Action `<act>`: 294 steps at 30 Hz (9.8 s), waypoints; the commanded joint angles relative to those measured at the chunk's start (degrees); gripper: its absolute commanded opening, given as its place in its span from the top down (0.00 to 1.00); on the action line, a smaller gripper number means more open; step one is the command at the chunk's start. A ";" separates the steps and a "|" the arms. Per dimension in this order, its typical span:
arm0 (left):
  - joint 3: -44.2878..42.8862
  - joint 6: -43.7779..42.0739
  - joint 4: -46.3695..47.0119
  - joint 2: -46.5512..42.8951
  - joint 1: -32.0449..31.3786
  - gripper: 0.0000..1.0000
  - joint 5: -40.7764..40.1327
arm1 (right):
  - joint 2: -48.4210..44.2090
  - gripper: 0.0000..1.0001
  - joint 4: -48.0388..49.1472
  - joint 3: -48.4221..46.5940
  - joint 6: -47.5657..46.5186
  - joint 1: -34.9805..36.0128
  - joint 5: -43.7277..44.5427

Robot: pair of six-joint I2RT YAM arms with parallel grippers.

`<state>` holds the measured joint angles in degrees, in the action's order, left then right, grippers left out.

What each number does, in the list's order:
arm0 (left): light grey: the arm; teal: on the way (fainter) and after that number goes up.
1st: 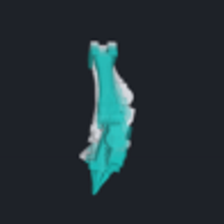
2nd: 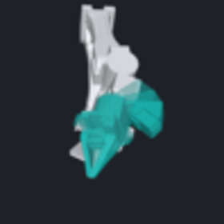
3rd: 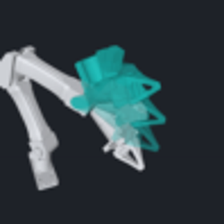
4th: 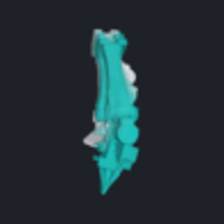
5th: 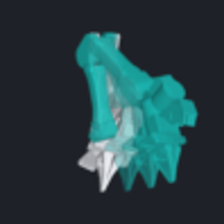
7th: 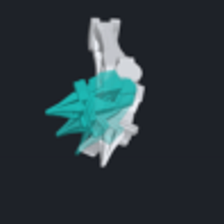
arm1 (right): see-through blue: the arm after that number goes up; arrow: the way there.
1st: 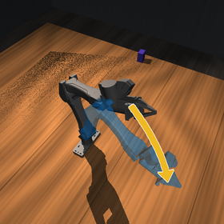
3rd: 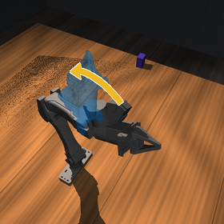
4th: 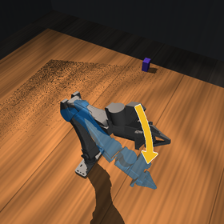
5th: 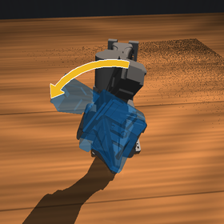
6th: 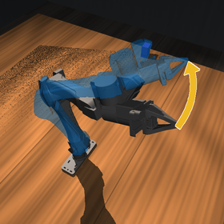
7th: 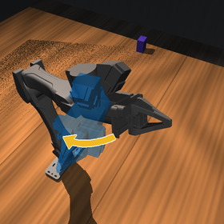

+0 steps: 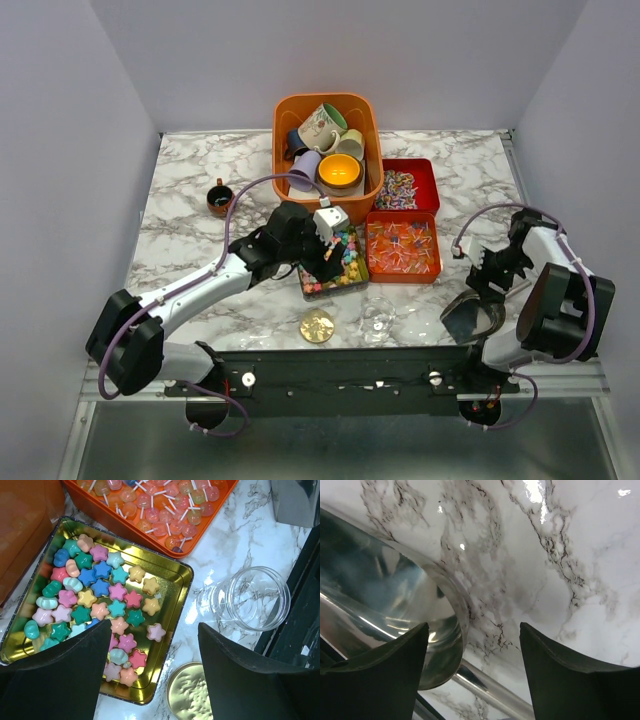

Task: Pack the candies
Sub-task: Move the storage box to the center of the board, then pick up the spatula from the center of the board, then scoop the fake candies from the storage box.

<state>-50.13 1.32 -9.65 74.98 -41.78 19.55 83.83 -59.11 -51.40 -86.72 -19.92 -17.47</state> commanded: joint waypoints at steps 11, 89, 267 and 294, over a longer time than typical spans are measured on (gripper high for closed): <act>-2.08 -0.97 -0.81 -0.19 2.05 0.21 -0.83 | 1.95 0.83 6.38 0.95 1.63 0.24 2.19; -9.29 37.08 35.93 14.14 13.38 1.00 32.38 | -2.97 0.75 6.03 -41.59 61.68 41.02 -6.69; 2.40 29.44 21.69 9.83 36.24 0.41 40.65 | 41.68 0.99 -25.18 -70.07 7.96 28.27 5.87; 1.18 28.92 20.11 12.03 36.24 0.42 39.51 | 41.23 0.99 -18.48 -63.12 32.75 28.80 -2.03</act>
<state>-46.63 31.27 10.90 86.41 -5.96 58.54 117.23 -63.96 -111.59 -61.47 6.63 -5.48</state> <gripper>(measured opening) 0.583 0.302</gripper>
